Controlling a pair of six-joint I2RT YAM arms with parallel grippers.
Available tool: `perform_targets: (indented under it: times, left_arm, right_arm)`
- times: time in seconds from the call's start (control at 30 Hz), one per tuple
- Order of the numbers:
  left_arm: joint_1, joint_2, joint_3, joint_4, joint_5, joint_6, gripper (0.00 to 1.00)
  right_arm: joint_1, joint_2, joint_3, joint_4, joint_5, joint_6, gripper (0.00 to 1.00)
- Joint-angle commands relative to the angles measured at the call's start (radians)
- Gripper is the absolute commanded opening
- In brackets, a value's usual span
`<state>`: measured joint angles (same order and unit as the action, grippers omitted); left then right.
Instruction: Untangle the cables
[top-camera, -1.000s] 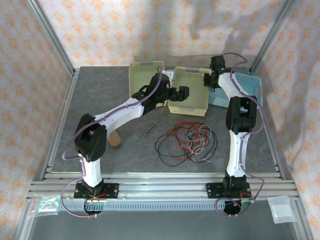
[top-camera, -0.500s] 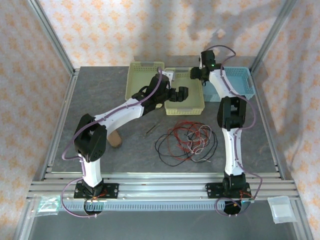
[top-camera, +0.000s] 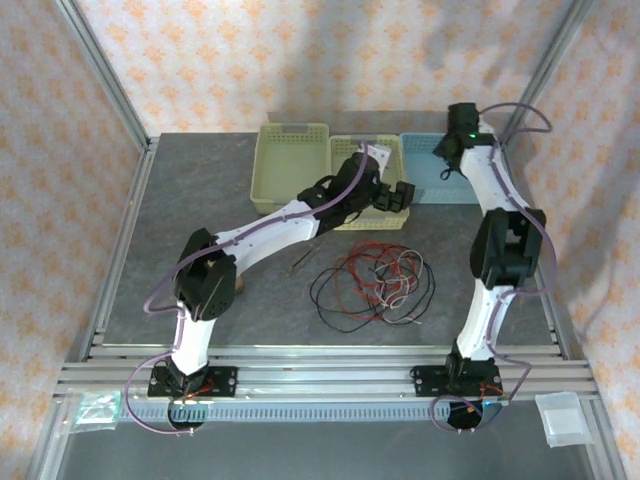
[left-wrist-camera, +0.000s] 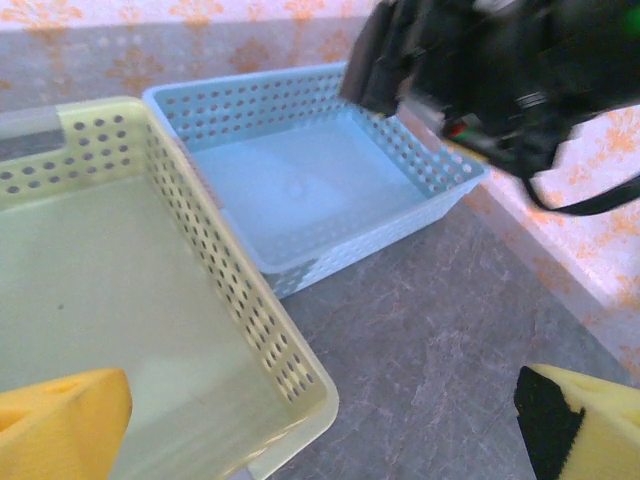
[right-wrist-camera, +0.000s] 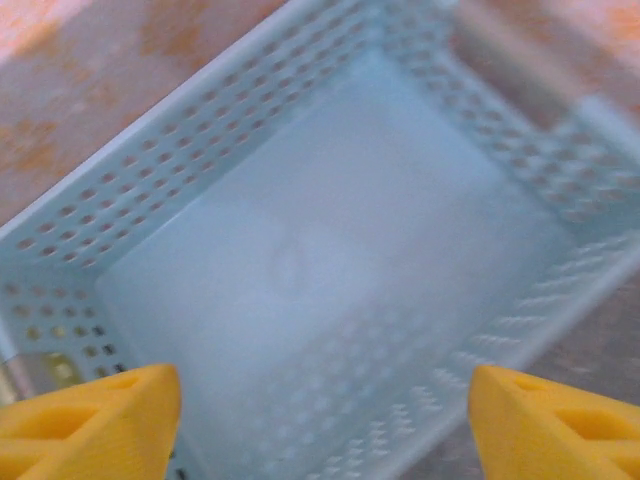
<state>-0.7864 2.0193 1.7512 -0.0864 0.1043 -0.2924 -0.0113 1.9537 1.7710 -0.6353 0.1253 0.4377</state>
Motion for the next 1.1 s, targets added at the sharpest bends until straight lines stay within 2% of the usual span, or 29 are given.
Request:
perform_targets:
  times: [0.0,0.03,0.13,0.3,0.37,0.5,0.57,0.67,0.73,0.77,0.8,0.87,0.97,1.07]
  left_arm:
    - [-0.018,0.056,0.056,-0.030,0.007,0.022,0.99]
    - [-0.024,0.068,0.063,-0.028,0.009,0.021,0.99]
    - [-0.033,0.088,0.069,-0.014,0.016,0.005,0.99]
    - [-0.034,0.086,0.050,-0.004,0.031,-0.013,0.99]
    - [-0.034,0.073,0.028,0.003,0.027,-0.011,0.99]
    - [-0.028,0.045,-0.005,0.002,-0.002,-0.004,1.00]
    - [-0.006,0.022,-0.037,0.028,0.032,-0.030,0.99]
    - [0.035,-0.031,-0.118,0.097,0.097,-0.085,0.99]
    - [0.050,-0.056,-0.153,0.114,0.107,-0.093,0.99]
    - [0.055,-0.063,-0.157,0.106,0.110,-0.086,1.00]
    - [0.058,-0.067,-0.153,0.093,0.110,-0.077,0.99]
    - [0.062,-0.073,-0.145,0.067,0.109,-0.061,0.99]
    - [0.071,-0.093,-0.155,0.042,0.111,-0.054,0.99]
    - [0.085,-0.120,-0.176,0.028,0.124,-0.059,0.99]
  right_arm:
    - [-0.021,-0.094,-0.109,0.005,0.038,0.183,0.85]
    - [-0.024,-0.111,-0.145,0.020,0.019,0.214,0.90]
    - [-0.024,-0.114,-0.203,0.039,-0.052,0.264,0.92]
    - [-0.024,-0.056,-0.207,0.042,-0.103,0.260,0.89]
    - [-0.024,-0.043,-0.184,0.034,-0.109,0.220,0.85]
    - [-0.006,-0.080,-0.181,0.097,-0.129,-0.019,0.76]
    - [-0.005,-0.127,-0.213,0.162,-0.131,-0.139,0.77]
    - [-0.006,-0.215,-0.315,0.331,-0.204,-0.360,0.83]
    - [-0.019,-0.254,-0.371,0.401,-0.206,-0.385,0.84]
    - [-0.033,-0.262,-0.382,0.411,-0.265,-0.410,0.84]
    - [-0.041,-0.255,-0.368,0.386,-0.339,-0.463,0.83]
    - [-0.041,-0.221,-0.312,0.301,-0.374,-0.581,0.83]
    - [-0.041,-0.179,-0.266,0.195,-0.354,-0.779,0.84]
    - [-0.041,-0.162,-0.269,0.170,-0.276,-0.950,0.84]
